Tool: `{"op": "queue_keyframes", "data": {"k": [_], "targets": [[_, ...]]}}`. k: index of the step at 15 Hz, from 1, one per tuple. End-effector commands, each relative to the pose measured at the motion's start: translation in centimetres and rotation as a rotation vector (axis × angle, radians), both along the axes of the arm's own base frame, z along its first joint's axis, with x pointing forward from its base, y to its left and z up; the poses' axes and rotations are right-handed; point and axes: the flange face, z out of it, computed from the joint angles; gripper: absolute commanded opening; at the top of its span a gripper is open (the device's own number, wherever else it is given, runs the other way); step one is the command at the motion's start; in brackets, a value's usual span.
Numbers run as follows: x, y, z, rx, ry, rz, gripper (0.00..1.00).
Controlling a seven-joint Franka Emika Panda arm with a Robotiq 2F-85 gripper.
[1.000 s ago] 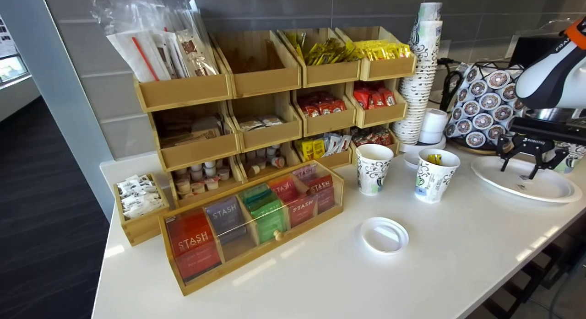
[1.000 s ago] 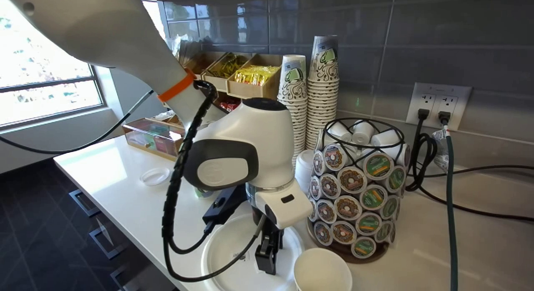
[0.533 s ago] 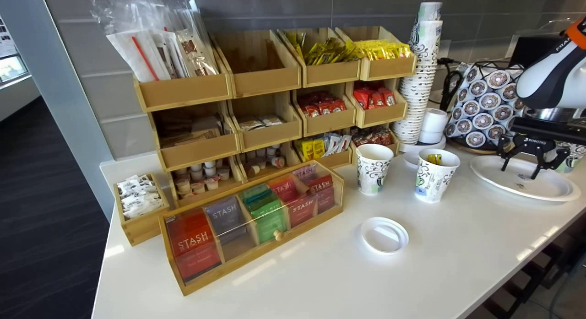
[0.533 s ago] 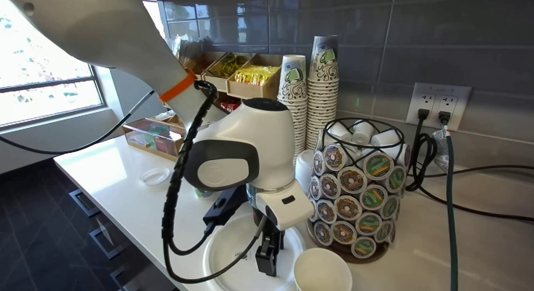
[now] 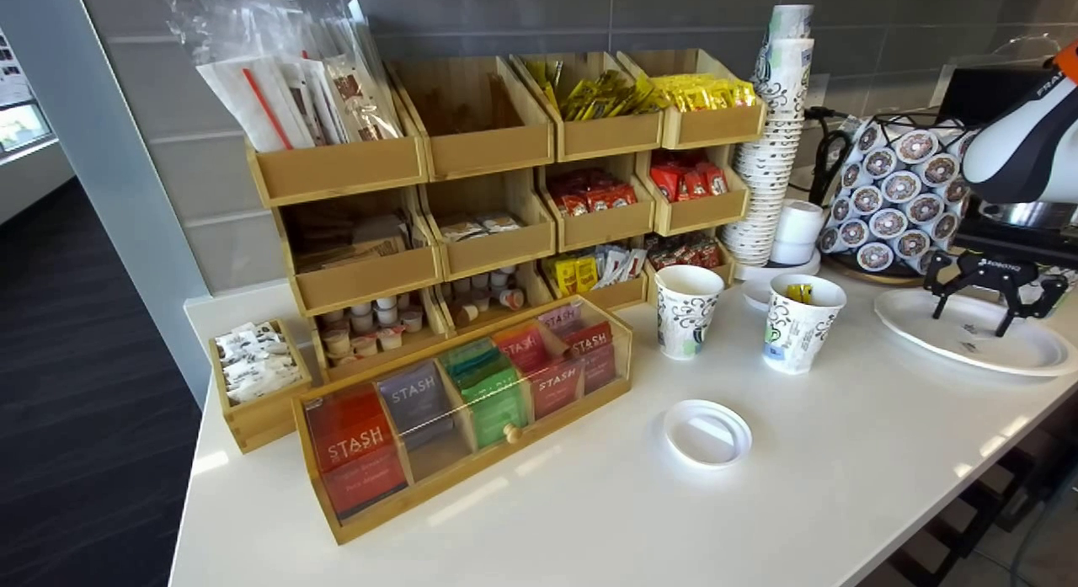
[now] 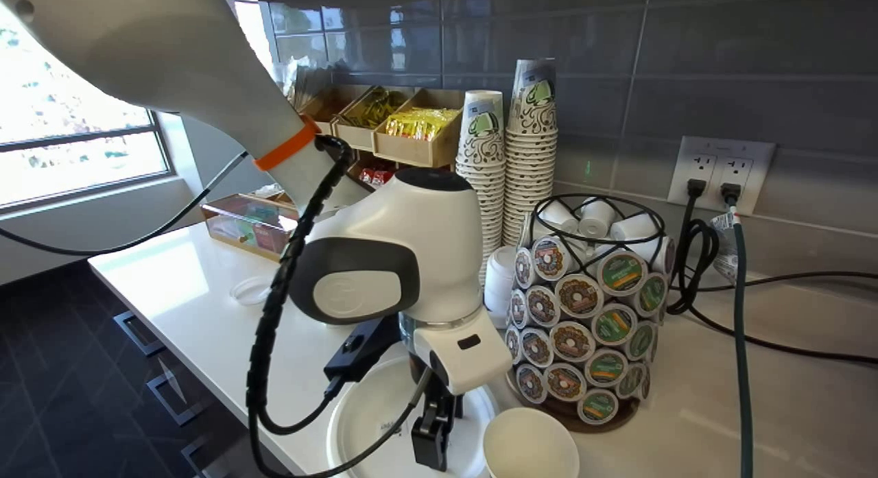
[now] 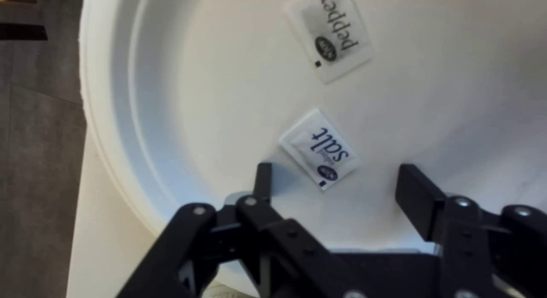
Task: Put the white packet into the cup
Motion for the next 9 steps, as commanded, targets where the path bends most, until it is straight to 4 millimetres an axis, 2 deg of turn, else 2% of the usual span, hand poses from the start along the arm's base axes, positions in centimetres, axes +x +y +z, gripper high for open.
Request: {"op": "queue_keyframes", "data": {"k": [1, 9], "targets": [[-1.8, 0.8, 0.4, 0.026, -0.01, 0.008, 0.76], [-3.8, 1.8, 1.7, 0.04, -0.045, 0.08, 0.81]]}}
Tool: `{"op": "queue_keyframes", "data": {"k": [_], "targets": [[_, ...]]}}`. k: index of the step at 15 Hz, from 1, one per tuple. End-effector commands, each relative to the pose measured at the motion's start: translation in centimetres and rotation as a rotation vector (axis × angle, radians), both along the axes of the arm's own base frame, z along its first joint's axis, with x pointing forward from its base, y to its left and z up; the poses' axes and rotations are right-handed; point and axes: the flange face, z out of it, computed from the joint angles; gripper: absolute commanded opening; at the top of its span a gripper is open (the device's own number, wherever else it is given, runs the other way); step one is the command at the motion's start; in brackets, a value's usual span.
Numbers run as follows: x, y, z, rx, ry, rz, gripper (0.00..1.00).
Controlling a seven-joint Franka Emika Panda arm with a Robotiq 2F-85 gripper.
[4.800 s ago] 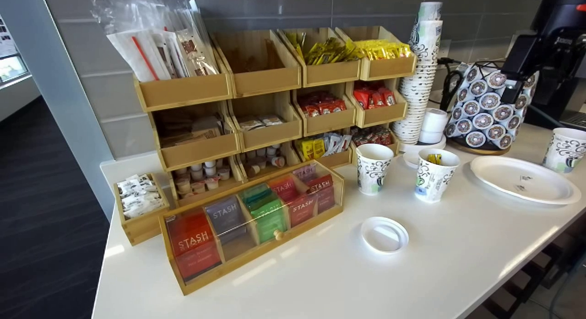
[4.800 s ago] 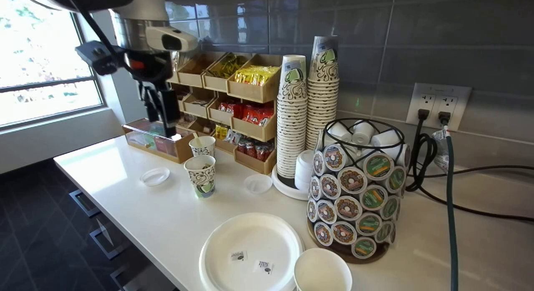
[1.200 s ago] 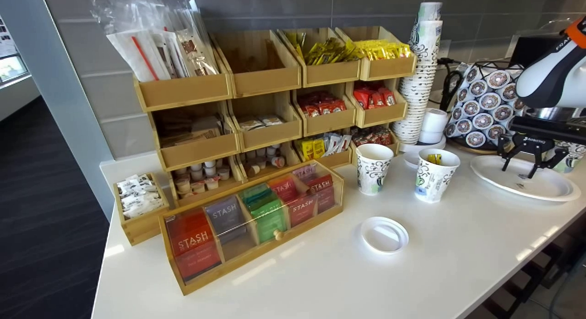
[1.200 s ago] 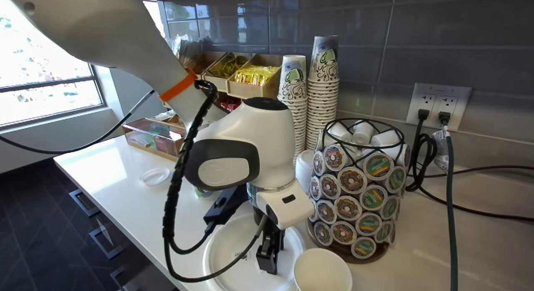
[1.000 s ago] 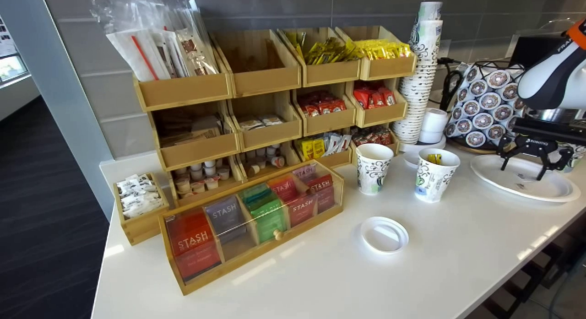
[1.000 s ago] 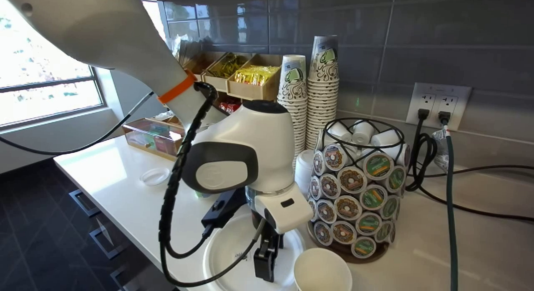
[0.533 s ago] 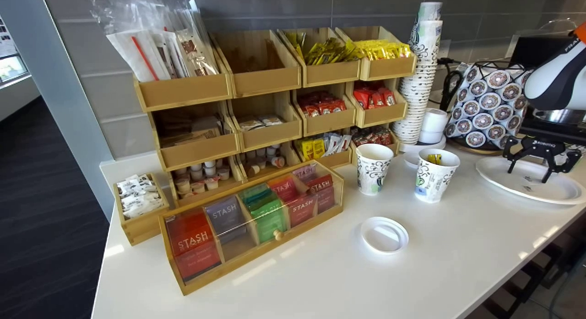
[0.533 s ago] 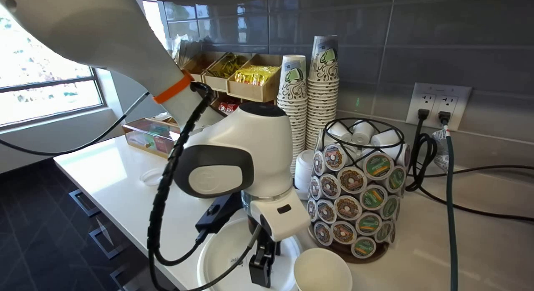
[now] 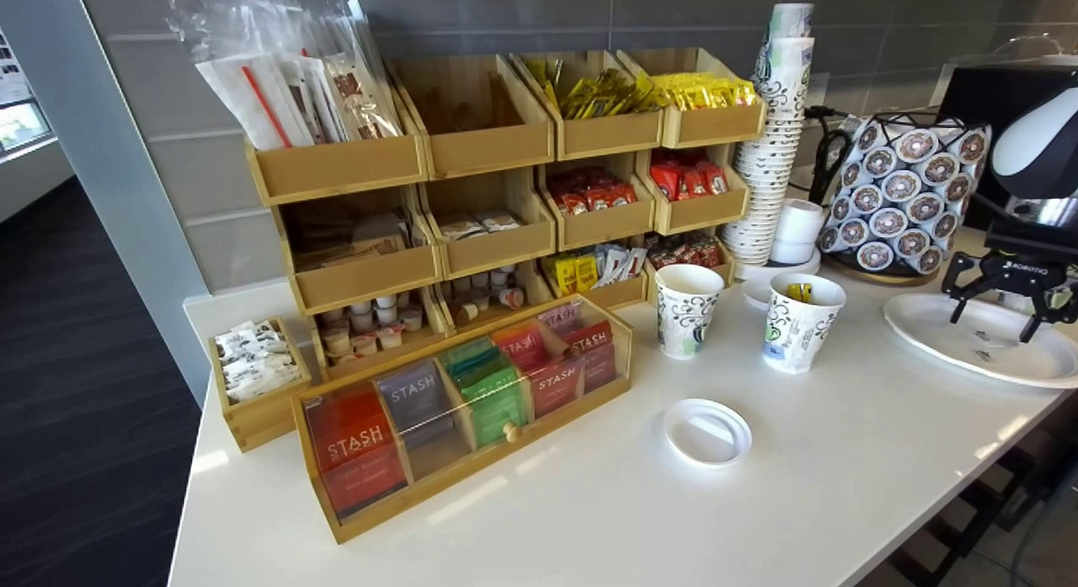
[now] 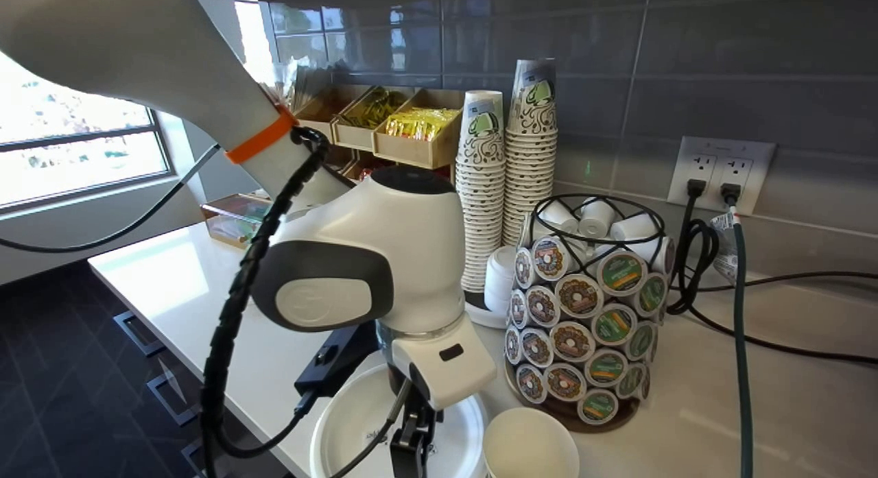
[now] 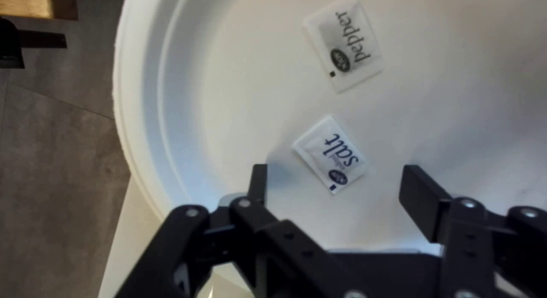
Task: Put the white packet into the cup
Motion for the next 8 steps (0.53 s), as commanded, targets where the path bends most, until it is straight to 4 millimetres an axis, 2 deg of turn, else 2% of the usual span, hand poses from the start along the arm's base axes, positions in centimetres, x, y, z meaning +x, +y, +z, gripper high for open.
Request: {"op": "queue_keyframes", "data": {"k": [1, 8], "targets": [[-1.45, 0.56, 1.04, 0.011, -0.028, 0.03, 0.84], [-1.37, 0.86, 0.87, -0.007, -0.026, 0.118, 0.82]]}}
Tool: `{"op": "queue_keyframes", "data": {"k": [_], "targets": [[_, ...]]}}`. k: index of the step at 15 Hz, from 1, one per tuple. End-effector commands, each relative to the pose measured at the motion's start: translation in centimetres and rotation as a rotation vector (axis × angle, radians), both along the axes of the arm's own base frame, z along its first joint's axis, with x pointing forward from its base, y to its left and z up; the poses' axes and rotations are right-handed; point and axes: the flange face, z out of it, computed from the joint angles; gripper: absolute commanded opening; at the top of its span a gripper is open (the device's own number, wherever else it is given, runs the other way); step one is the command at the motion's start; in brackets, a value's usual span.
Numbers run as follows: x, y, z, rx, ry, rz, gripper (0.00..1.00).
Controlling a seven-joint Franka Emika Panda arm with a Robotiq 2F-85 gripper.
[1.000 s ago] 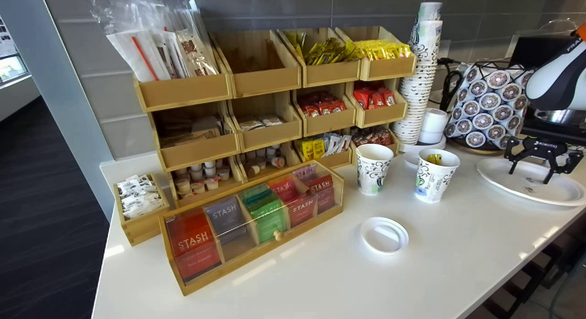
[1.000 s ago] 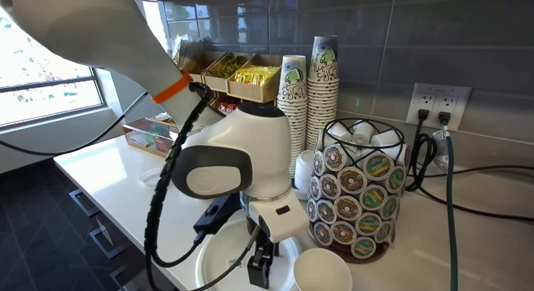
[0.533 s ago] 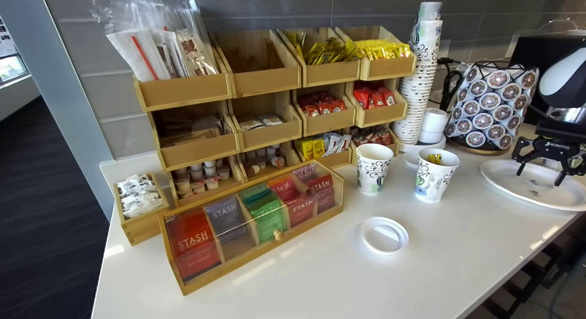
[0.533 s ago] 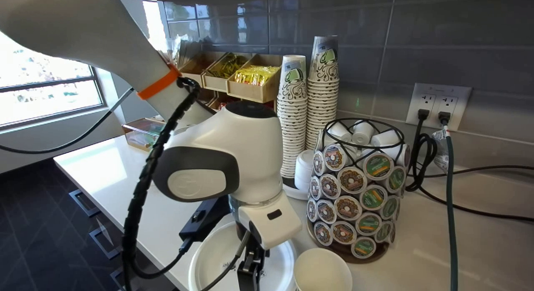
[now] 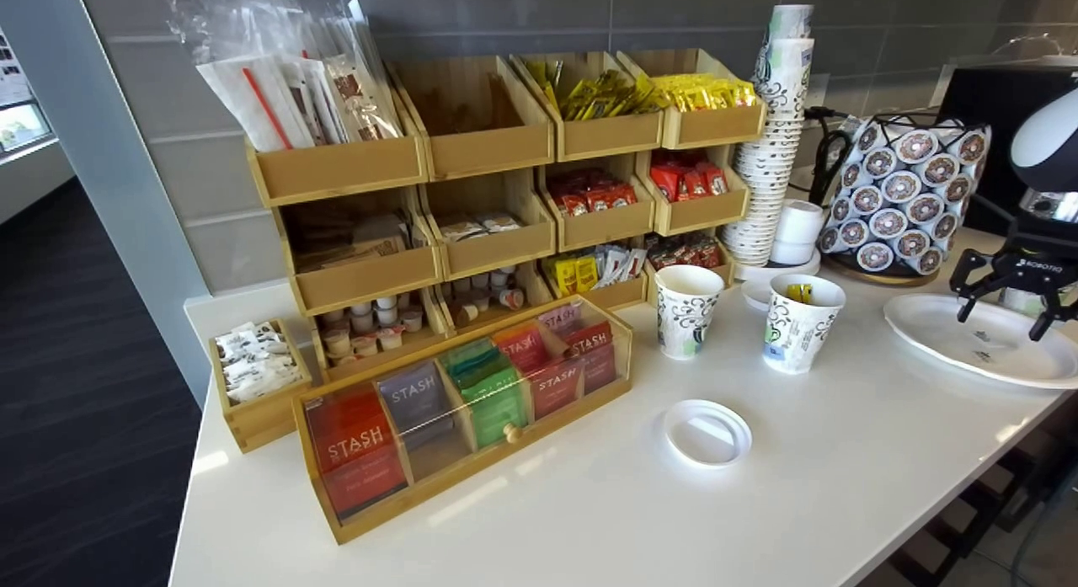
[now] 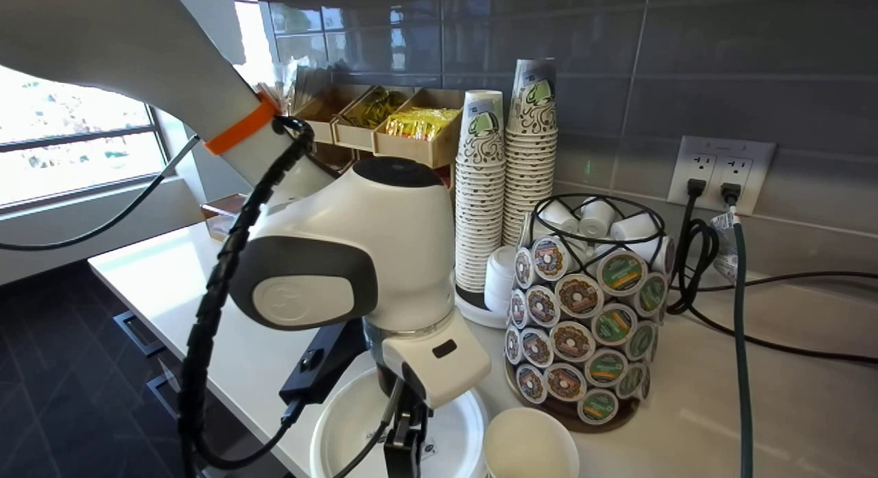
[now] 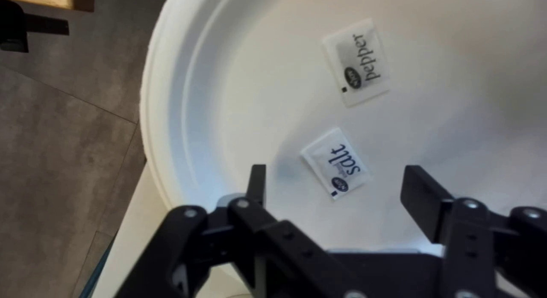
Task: Put the white packet into the cup
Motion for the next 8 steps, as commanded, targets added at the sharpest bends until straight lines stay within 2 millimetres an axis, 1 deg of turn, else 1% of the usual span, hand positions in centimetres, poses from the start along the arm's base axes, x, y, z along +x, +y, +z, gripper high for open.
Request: {"op": "queue_keyframes", "data": {"k": [1, 2, 8], "targets": [[-0.35, 0.15, -0.05, -0.012, -0.006, 0.034, 0.83], [-0.21, 0.12, -0.09, -0.013, -0.008, 0.04, 0.81], [0.36, 0.29, -0.69, -0.024, 0.003, 0.073, 0.8]]}}
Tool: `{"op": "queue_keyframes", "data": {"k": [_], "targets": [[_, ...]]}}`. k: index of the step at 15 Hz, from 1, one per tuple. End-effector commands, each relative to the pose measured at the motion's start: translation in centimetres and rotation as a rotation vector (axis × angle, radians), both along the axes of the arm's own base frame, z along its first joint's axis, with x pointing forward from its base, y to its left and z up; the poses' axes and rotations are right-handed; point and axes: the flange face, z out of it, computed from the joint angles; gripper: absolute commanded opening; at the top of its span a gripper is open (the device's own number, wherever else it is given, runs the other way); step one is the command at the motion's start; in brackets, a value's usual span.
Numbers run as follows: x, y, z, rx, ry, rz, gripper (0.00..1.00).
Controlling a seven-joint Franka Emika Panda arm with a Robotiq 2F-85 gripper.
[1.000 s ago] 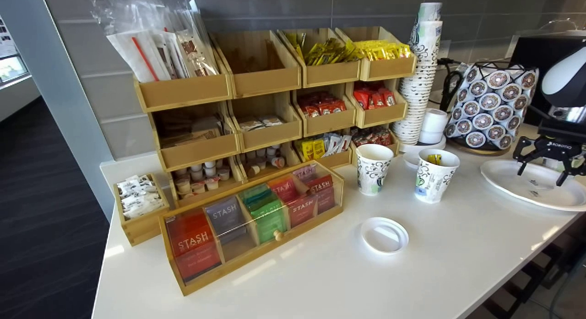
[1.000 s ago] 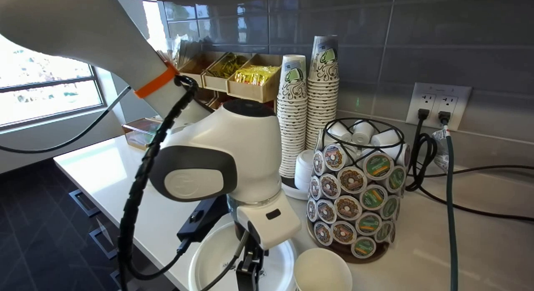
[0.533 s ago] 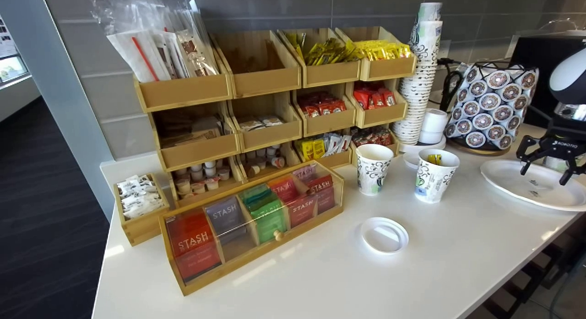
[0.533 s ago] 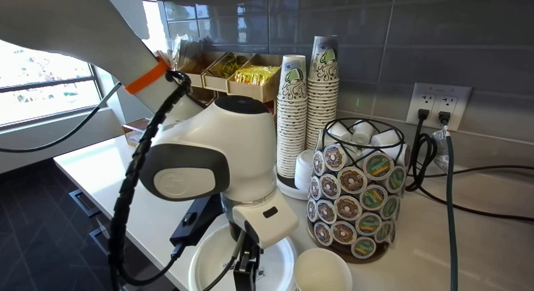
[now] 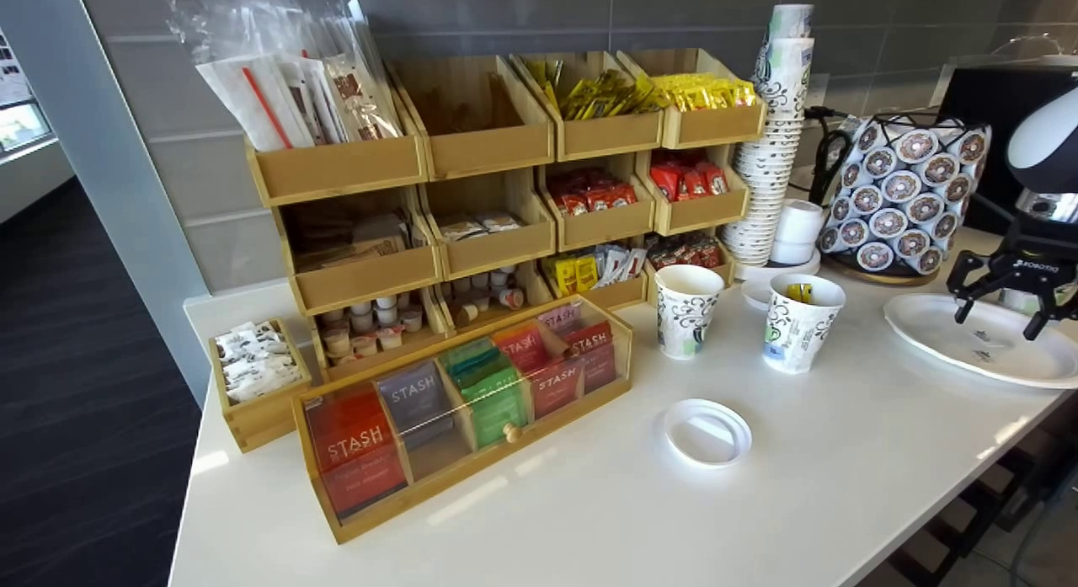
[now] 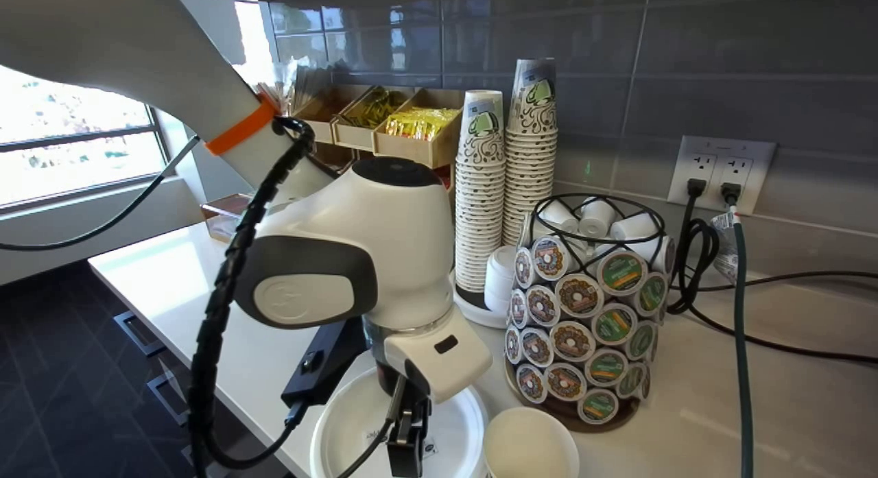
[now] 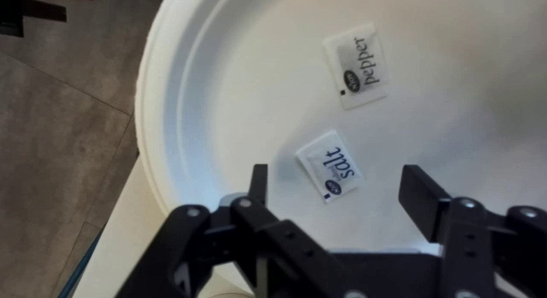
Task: Put the white packet into the cup
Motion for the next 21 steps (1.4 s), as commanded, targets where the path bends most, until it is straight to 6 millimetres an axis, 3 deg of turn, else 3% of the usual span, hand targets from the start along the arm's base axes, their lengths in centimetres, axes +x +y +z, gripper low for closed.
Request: {"op": "queue_keyframes", "data": {"k": [1, 7, 12, 21], "targets": [[0.2, 0.0, -0.7, -0.024, 0.005, 0.02, 0.78], [0.7, 0.0, -1.3, -0.044, 0.003, 0.029, 0.72], [0.8, 0.1, -1.7, -0.045, 0.015, 0.034, 0.72], [0.9, 0.0, -1.5, -0.046, 0.009, 0.036, 0.51]]}}
